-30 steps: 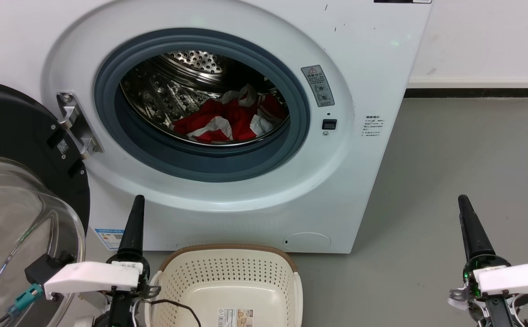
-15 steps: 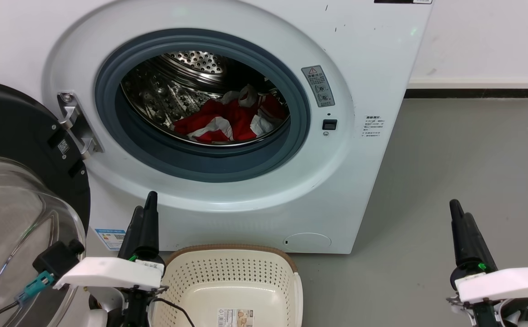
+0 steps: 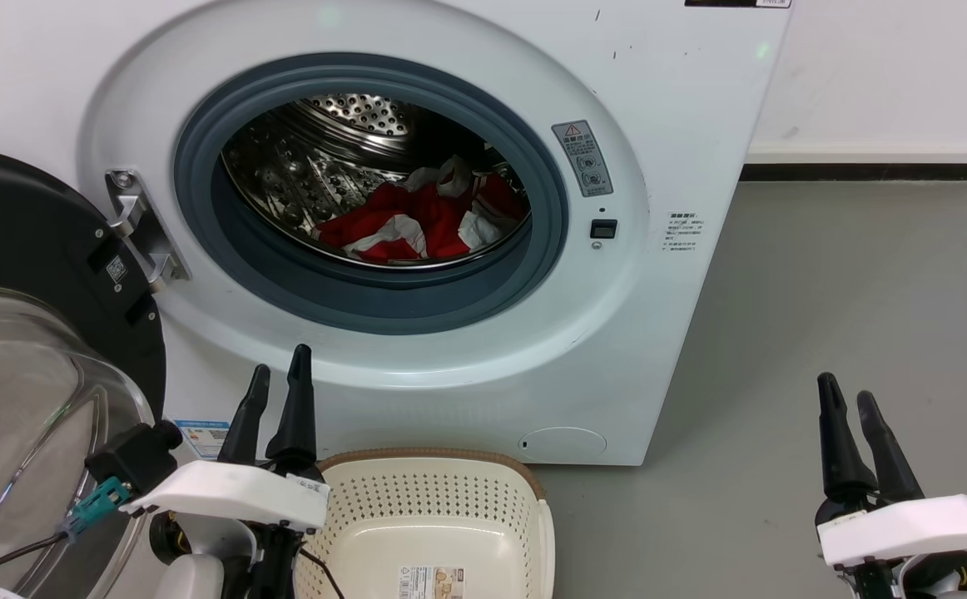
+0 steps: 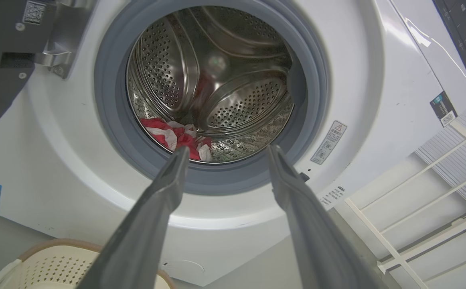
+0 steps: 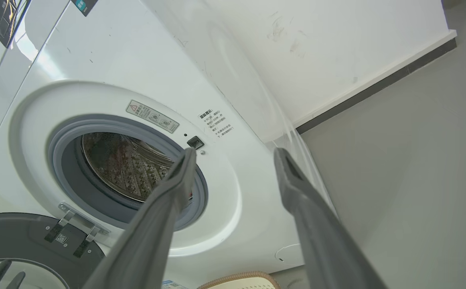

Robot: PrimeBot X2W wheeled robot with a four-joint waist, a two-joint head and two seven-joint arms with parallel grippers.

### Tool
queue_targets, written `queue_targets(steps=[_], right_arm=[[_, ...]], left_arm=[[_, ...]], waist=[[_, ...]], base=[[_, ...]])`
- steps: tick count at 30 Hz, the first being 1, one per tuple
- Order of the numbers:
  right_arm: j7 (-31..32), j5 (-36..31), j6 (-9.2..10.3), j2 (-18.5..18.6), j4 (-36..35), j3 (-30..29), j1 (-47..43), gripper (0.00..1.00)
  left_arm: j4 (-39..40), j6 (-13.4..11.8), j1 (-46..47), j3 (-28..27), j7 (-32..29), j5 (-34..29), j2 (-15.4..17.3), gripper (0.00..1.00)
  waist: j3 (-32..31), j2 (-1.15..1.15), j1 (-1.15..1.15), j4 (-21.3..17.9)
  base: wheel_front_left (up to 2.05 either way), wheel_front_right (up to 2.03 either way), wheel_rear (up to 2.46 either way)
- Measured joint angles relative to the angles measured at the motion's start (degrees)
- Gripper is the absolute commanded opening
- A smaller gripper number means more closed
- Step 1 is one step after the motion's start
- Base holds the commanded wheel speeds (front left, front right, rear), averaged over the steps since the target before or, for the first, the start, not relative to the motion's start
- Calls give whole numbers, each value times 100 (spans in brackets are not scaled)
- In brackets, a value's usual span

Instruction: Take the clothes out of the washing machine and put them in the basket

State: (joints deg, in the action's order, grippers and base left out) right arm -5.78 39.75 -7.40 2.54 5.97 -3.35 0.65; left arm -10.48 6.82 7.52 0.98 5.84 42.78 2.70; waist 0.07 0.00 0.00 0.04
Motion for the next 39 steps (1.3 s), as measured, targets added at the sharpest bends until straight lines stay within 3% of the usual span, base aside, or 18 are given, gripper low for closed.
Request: queue_targets(steps=[39], right_arm=[[-307,-2510,-1,9,-210,-31,-204,100]], left_arm=[[-170,-190,144,222,554,-2330,8,100]], waist=[[13,0,0,31]], base=[[0,0,0]])
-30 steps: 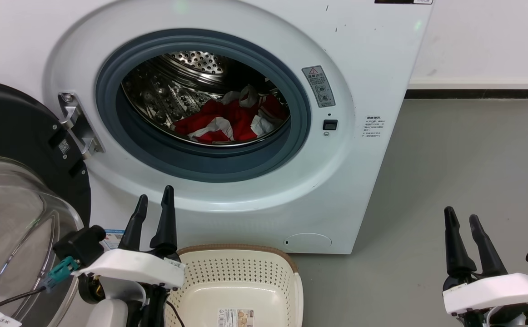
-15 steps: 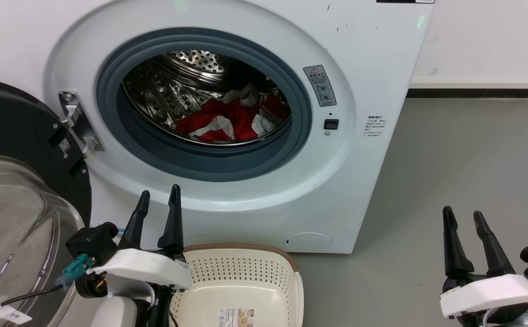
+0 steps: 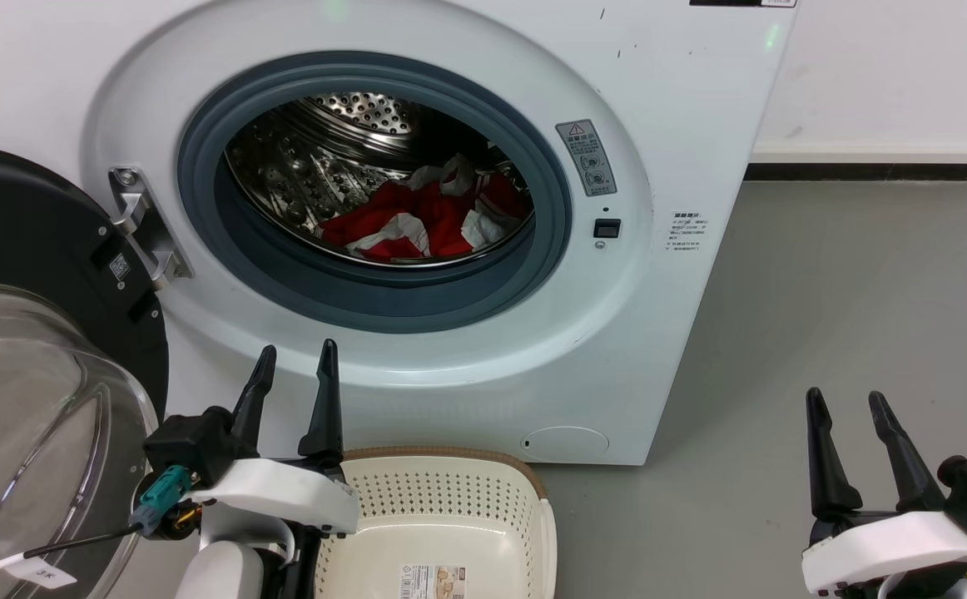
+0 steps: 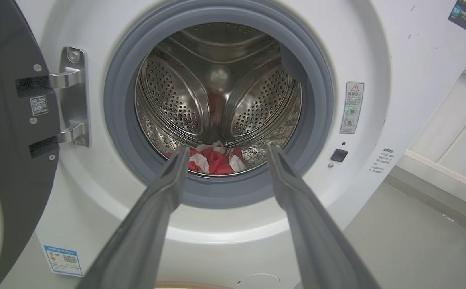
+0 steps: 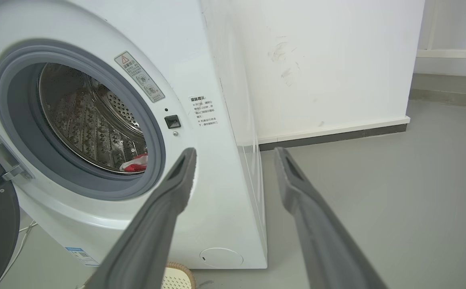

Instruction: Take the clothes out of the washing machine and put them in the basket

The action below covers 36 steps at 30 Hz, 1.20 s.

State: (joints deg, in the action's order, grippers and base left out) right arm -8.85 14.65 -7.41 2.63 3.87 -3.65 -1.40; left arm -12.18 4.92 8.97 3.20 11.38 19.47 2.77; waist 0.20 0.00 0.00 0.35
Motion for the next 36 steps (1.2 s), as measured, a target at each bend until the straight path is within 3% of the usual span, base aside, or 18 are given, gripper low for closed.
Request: queue_targets(steps=[27,36], right_arm=[[-79,-1212,-9,5,-29,-14,-89,100],[-94,-1406,-9,8,-40,-29,-99,100]], left_arm=[[-202,-115,81,8,311,-1180,3,100],[-249,-144,88,0,369,-1254,4,100]], waist=[[3,0,0,57],[-5,0,0,53]], base=[[0,0,0],[0,0,0]])
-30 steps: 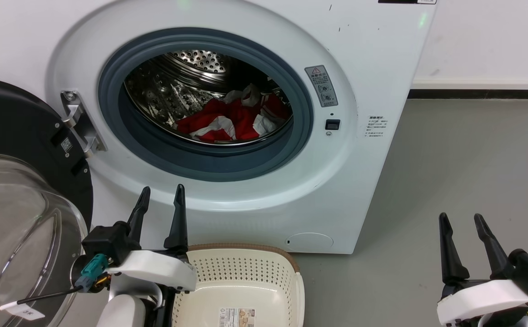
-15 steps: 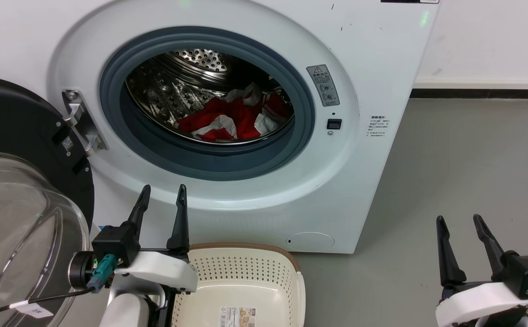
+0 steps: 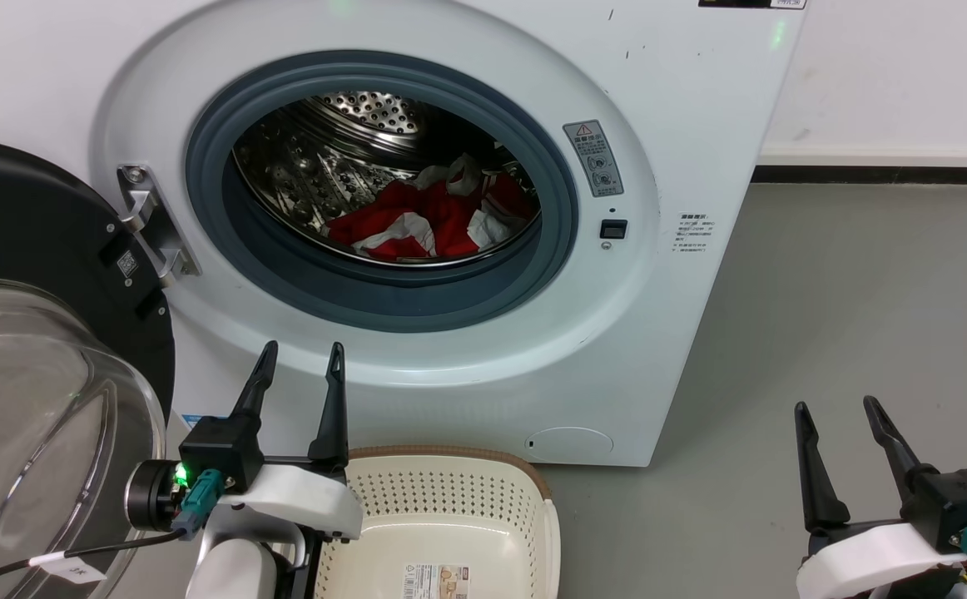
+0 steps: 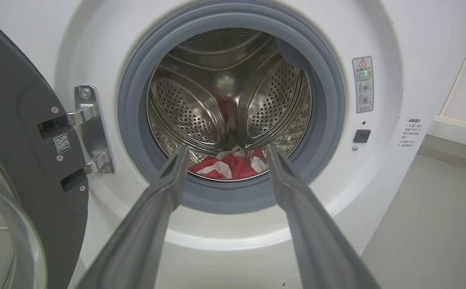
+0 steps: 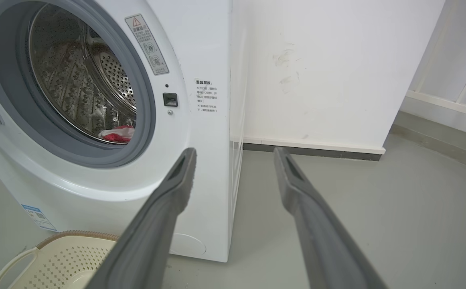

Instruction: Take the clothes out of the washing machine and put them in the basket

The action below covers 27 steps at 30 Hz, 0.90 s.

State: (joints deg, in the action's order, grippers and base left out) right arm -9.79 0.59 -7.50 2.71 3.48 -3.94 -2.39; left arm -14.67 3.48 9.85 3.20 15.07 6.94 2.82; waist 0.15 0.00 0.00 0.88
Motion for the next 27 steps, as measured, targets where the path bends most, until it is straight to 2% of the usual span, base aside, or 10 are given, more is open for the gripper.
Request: queue_targets(steps=[18,27], right_arm=[[24,36,0,0,2,-14,8,100],[74,40,0,2,-307,171,149,100]], left_arm=[[-92,-11,101,-26,0,-60,0,100],[-402,-21,767,-67,0,-218,4,100]], waist=[[107,0,0,-10],[448,0,0,-147]], base=[[0,0,0],[0,0,0]])
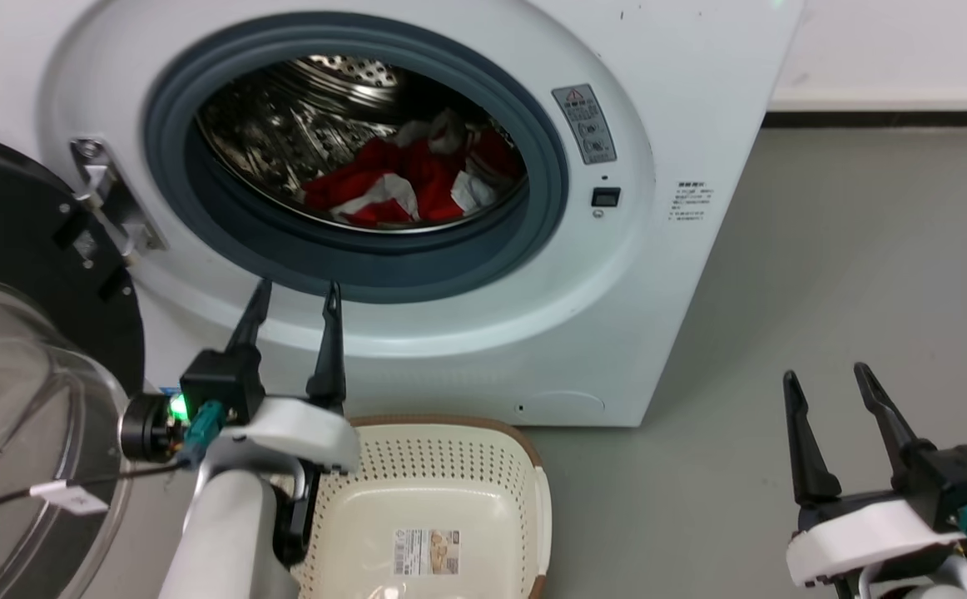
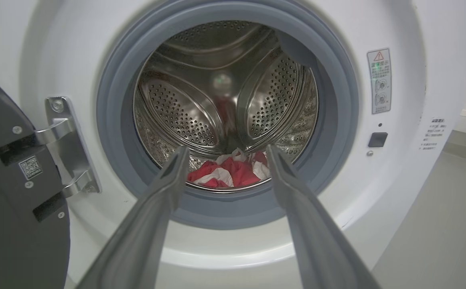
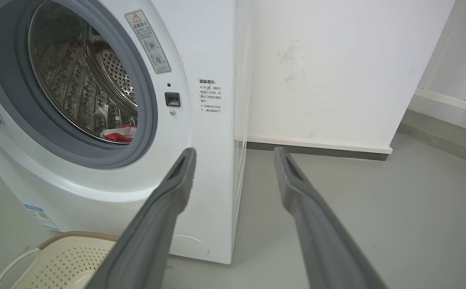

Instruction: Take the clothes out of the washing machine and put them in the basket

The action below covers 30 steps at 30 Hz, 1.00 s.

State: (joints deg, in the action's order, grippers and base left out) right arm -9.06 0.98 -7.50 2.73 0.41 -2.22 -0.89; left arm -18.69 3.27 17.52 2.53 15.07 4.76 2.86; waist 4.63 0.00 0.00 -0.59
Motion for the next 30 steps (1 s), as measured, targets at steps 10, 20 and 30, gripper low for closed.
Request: queue_targets(steps=[10,20,30], right_arm=[[-31,103,0,2,-176,257,399,100],[-308,414,0,5,-14,560,831,100],[-549,838,0,11,346,973,1280,100]], left_arm=[[-1012,1,1449,-147,0,-4,241,100],[-2261,77,2988,-202,-119,-3,722,100],[-3340,229,4484,-154,-839,12,1337,100]], waist=[[711,0,0,-386],[1687,0,1,-912],[2593,0,1,-1527]], base=[[0,0,0],[0,0,0],[0,0,0]])
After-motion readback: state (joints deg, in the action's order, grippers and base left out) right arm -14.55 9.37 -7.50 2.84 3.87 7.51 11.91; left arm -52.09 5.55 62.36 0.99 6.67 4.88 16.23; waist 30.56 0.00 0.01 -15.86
